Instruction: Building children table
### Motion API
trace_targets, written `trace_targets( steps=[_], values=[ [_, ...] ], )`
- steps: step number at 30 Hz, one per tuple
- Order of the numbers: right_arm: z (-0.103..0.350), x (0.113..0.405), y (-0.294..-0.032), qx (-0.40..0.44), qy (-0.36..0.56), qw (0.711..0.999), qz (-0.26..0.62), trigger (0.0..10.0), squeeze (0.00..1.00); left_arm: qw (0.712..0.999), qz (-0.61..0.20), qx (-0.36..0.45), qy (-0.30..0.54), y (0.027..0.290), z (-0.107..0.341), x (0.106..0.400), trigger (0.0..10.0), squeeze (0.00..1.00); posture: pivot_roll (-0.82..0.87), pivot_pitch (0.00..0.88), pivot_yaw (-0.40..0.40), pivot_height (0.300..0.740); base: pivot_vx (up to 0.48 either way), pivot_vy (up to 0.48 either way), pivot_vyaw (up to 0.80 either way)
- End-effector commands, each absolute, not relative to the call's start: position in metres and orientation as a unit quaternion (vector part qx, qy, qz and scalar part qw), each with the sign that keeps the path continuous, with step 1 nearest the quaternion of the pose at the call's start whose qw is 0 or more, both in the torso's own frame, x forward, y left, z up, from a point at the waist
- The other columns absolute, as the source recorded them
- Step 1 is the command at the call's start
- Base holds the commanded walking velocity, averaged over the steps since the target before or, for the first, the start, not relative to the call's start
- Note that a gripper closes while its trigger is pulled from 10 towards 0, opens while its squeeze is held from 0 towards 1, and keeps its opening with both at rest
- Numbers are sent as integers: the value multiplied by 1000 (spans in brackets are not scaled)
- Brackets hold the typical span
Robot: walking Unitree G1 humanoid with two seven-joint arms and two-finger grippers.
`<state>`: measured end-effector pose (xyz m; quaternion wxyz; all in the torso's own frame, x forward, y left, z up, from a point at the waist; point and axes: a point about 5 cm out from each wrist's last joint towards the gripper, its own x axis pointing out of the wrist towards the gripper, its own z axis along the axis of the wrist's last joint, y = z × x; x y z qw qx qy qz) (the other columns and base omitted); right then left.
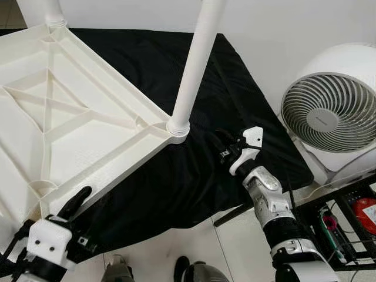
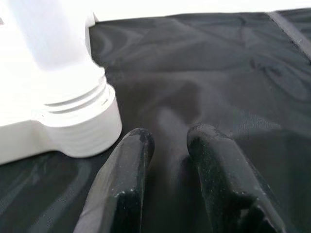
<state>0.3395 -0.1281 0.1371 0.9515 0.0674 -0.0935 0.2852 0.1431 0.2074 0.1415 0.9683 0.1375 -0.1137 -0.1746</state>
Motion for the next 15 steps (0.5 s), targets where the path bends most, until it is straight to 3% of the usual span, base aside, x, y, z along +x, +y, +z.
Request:
trace_targets(
  steps=[1, 12, 15],
  values=[
    [132, 338, -128, 57, -86, 950, 294, 10000, 0, 961, -241, 101, -90, 195, 137, 135, 10000, 0, 369, 209, -165, 740, 0, 0, 0],
    [133, 341, -129, 44, -86, 948, 303, 10000, 0, 939, -339, 53, -33, 201, 128, 106, 10000, 0, 369, 220, -151, 740, 0, 0, 0],
    [133, 343, -132, 37, -87, 949, 301, 10000, 0, 917, -397, 39, -6, 217, 135, 87, 10000, 0, 366, 223, -150, 740, 0, 0, 0]
  ],
)
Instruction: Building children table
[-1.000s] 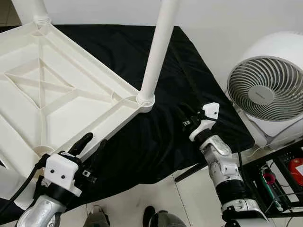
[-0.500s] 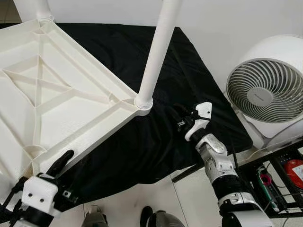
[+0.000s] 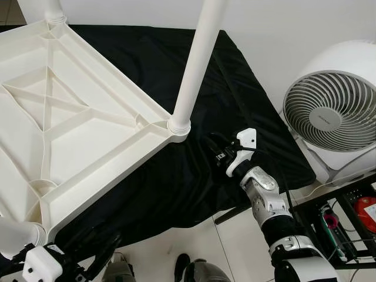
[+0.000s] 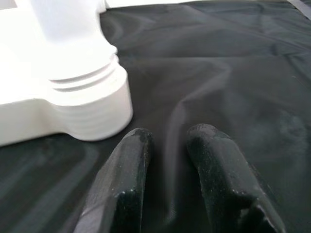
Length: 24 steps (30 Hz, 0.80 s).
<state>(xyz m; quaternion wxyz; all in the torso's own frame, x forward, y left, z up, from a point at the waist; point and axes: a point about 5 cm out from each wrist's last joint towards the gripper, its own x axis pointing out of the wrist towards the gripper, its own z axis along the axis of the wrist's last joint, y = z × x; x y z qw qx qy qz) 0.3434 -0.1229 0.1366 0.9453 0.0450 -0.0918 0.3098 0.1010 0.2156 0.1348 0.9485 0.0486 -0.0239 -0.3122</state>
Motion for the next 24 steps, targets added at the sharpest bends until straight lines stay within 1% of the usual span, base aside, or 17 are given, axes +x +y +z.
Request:
trace_targets(
  steps=[1, 2, 5, 10, 11, 13, 16, 18, 20, 22, 23, 24],
  values=[
    [133, 343, -133, 37, -87, 949, 300, 10000, 0, 913, -406, 38, 0, 219, 135, 85, 10000, 0, 366, 223, -150, 740, 0, 0, 0],
    [132, 343, -134, 35, -87, 949, 300, 10000, 0, 906, -420, 45, 18, 225, 132, 80, 10000, 0, 367, 224, -149, 740, 0, 0, 0],
    [132, 344, -136, 32, -85, 950, 298, 10000, 0, 898, -429, 62, 75, 245, 123, 68, 10000, 0, 372, 226, -150, 740, 0, 0, 0],
    [131, 345, -136, 29, -84, 950, 299, 10000, 0, 896, -429, 80, 78, 252, 127, 67, 10000, 0, 371, 227, -150, 740, 0, 0, 0],
    [131, 346, -136, 29, -84, 950, 300, 10000, 0, 894, -428, 95, 94, 257, 133, 66, 10000, 0, 382, 228, -150, 740, 0, 0, 0],
    [131, 346, -135, 28, -84, 950, 301, 10000, 0, 891, -431, 101, 100, 259, 135, 66, 10000, 0, 382, 228, -150, 740, 0, 0, 0],
    [130, 346, -134, 29, -84, 949, 303, 10000, 0, 883, -426, 148, 130, 271, 140, 67, 10000, 0, 384, 227, -150, 740, 0, 0, 0],
    [130, 346, -133, 30, -84, 948, 304, 10000, 0, 882, -423, 157, 135, 274, 143, 68, 10000, 0, 390, 228, -152, 740, 0, 0, 0],
    [129, 347, -131, 32, -84, 947, 307, 10000, 0, 877, -414, 192, 150, 284, 156, 73, 10000, 0, 399, 228, -152, 740, 0, 0, 0],
    [129, 347, -131, 32, -84, 947, 307, 10000, 0, 877, -414, 192, 150, 284, 156, 73, 10000, 0, 399, 228, -152, 740, 0, 0, 0],
    [129, 347, -129, 34, -84, 947, 308, 10000, 0, 867, -414, 233, 153, 293, 169, 78, 10000, 0, 414, 224, -151, 740, 0, 0, 0],
    [129, 347, -129, 34, -84, 947, 308, 10000, 0, 867, -414, 233, 153, 293, 169, 78, 10000, 0, 414, 224, -151, 740, 0, 0, 0]
  ],
)
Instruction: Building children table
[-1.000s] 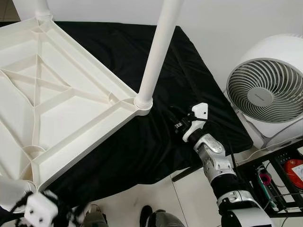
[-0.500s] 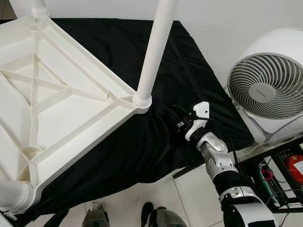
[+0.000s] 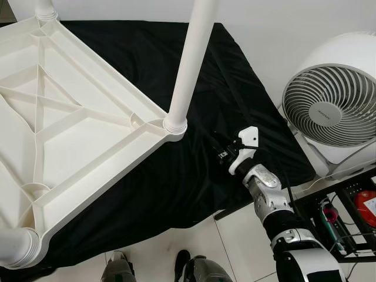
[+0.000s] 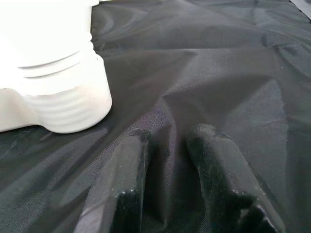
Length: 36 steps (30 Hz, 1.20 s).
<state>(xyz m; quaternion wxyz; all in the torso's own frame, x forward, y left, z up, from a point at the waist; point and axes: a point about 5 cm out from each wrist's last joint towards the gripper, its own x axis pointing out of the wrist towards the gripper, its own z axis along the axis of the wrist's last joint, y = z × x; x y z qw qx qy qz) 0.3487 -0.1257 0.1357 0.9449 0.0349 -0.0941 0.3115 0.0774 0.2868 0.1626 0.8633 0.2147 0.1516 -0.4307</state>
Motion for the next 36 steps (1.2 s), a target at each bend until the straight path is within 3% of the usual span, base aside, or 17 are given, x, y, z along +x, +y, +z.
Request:
trace_targets(
  steps=[1, 9, 11, 16, 24, 30, 36],
  values=[
    [128, 347, -128, 35, -84, 947, 309, 10000, 0, 863, -416, 244, 151, 296, 174, 80, 10000, 0, 414, 224, -151, 740, 0, 0, 0],
    [127, 347, -124, 38, -84, 945, 313, 10000, 0, 862, -384, 302, 140, 312, 201, 94, 10000, 0, 423, 219, -150, 740, 0, 0, 0],
    [128, 348, -124, 38, -85, 945, 312, 10000, 0, 875, -365, 297, 114, 312, 213, 103, 10000, 0, 424, 216, -147, 740, 0, 0, 0],
    [126, 347, -124, 39, -85, 945, 312, 10000, 0, 907, -336, 252, 18, 293, 225, 122, 10000, 0, 415, 218, -140, 740, 0, 0, 0],
    [123, 345, -126, 39, -84, 947, 306, 10000, 0, 898, -371, 231, -54, 251, 225, 137, 10000, 0, 403, 231, -132, 740, 0, 0, 0],
    [122, 344, -127, 39, -84, 948, 304, 10000, 0, 894, -386, 217, -65, 244, 226, 137, 10000, 0, 400, 236, -127, 740, 0, 0, 0],
    [122, 344, -127, 42, -85, 949, 302, 10000, 0, 892, -406, 168, -105, 216, 222, 146, 10000, 0, 390, 240, -117, 740, 0, 0, 0]
  ],
)
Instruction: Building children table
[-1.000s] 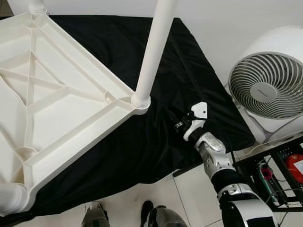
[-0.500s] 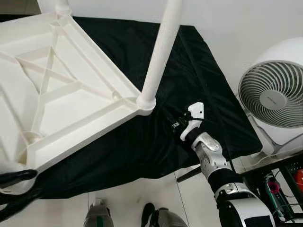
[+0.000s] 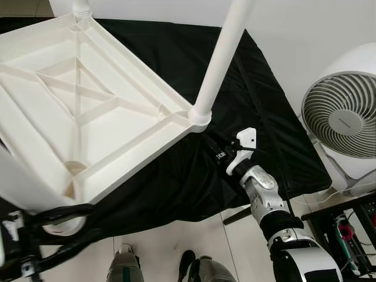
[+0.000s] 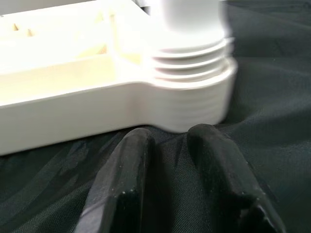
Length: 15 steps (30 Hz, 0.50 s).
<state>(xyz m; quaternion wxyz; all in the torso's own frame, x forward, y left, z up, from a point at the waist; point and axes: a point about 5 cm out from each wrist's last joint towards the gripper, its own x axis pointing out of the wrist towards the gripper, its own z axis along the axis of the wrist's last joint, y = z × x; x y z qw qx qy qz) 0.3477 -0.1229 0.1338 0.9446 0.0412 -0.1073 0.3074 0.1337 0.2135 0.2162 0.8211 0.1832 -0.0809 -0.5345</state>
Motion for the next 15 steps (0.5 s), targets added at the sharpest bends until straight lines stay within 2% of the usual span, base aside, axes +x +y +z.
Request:
trace_targets(
  steps=[1, 6, 15],
  values=[
    [122, 343, -127, 42, -85, 948, 303, 10000, 0, 890, -413, 159, -110, 211, 222, 147, 10000, 0, 388, 241, -116, 740, 0, 0, 0],
    [121, 342, -126, 43, -85, 948, 304, 10000, 0, 882, -432, 136, -126, 195, 219, 150, 10000, 0, 382, 241, -110, 740, 0, 0, 0],
    [121, 339, -128, 46, -92, 950, 295, 10000, 0, 863, -468, 74, -174, 154, 209, 176, 10000, 0, 337, 239, -87, 740, 0, 0, 0]
  ],
)
